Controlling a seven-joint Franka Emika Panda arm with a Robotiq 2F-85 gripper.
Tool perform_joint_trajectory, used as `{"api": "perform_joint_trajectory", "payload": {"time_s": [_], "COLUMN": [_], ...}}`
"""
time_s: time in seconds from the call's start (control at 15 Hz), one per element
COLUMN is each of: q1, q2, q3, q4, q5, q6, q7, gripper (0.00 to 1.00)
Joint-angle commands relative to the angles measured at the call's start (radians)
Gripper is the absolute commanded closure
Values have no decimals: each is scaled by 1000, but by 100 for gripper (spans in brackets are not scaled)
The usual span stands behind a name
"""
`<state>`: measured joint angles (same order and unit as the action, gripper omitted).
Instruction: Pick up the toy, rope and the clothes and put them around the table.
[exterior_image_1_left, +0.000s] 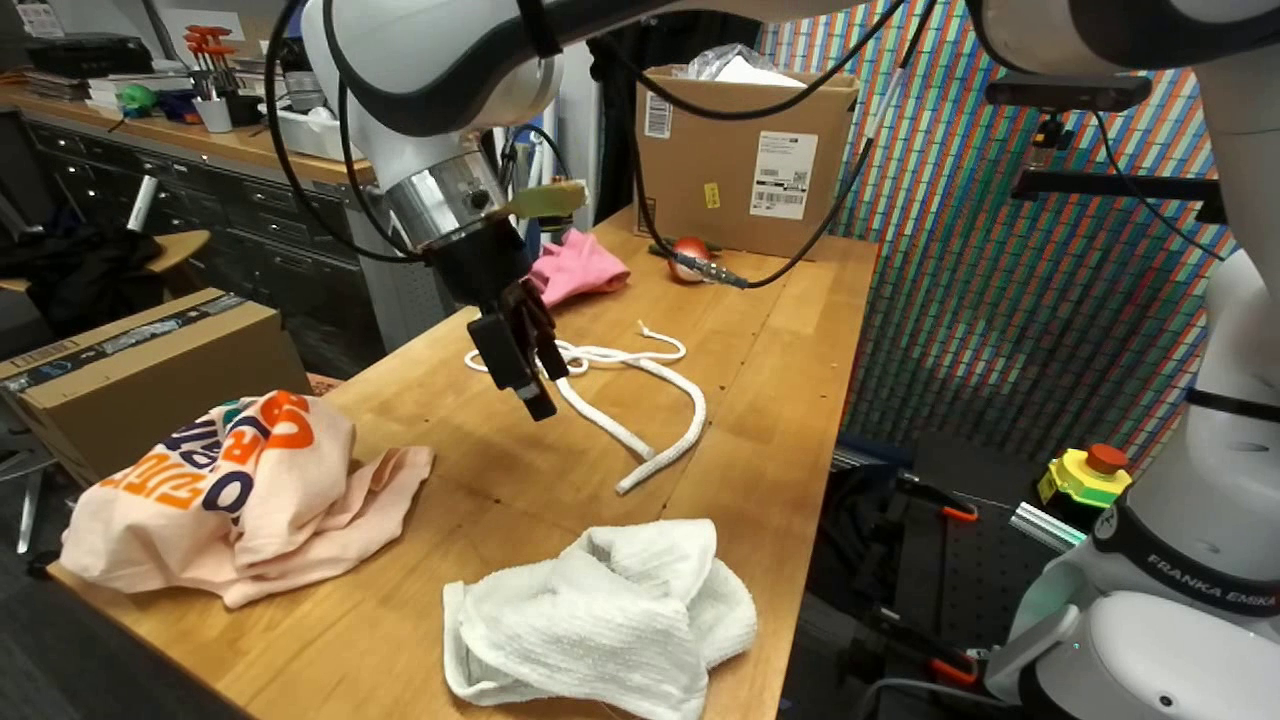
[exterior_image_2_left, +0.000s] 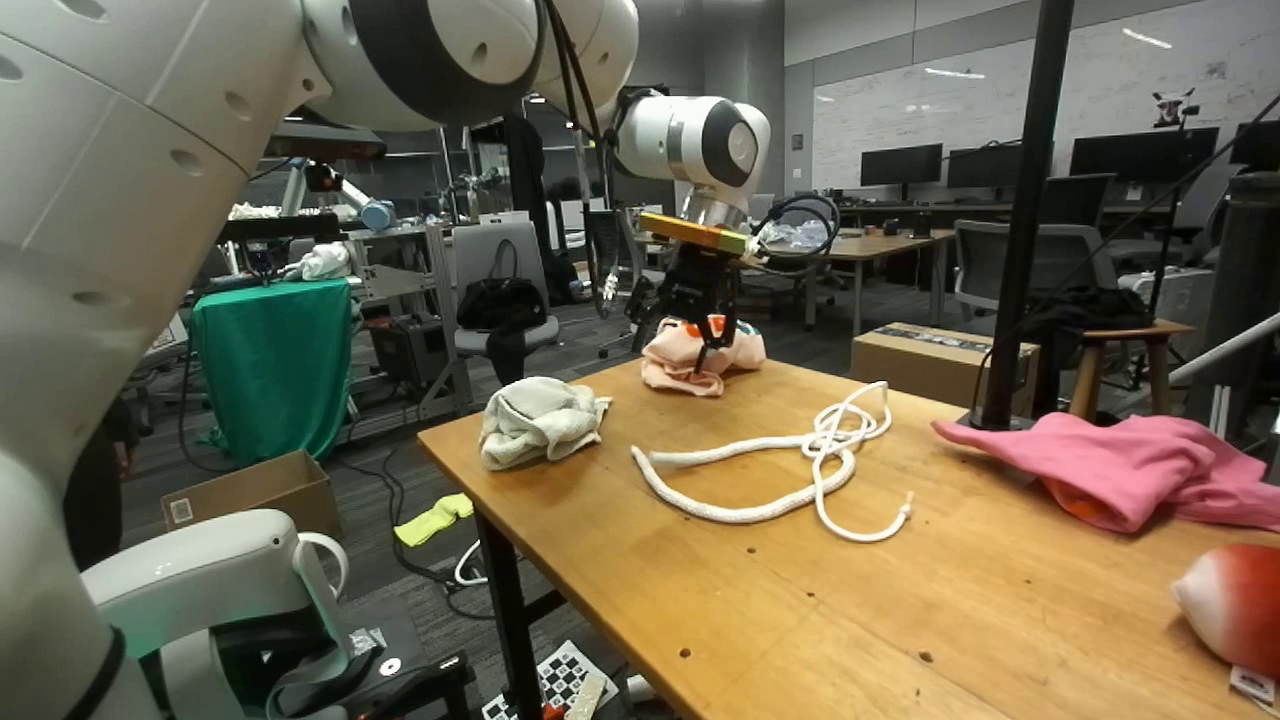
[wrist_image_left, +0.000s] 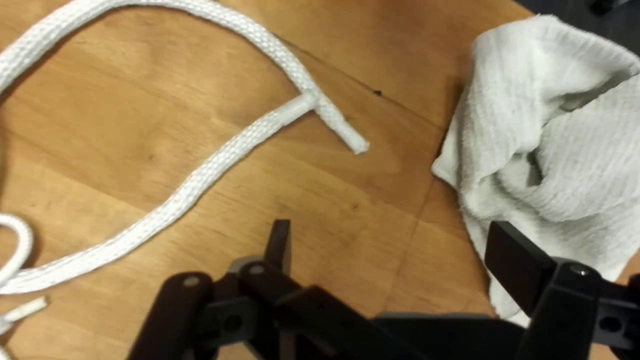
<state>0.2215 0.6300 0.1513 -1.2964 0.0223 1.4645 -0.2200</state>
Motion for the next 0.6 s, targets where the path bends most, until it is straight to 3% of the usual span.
{"api": "perform_joint_trajectory", "payload": {"time_s": [0.0,0.53], "q1": [-2,-29], "q2": [-45,-82], "q3": [-25,-72], "q4": [-99,-259], "q5": [-48,-84], "q6": [131,307], "q7": [78,209], "gripper": [0,0]}}
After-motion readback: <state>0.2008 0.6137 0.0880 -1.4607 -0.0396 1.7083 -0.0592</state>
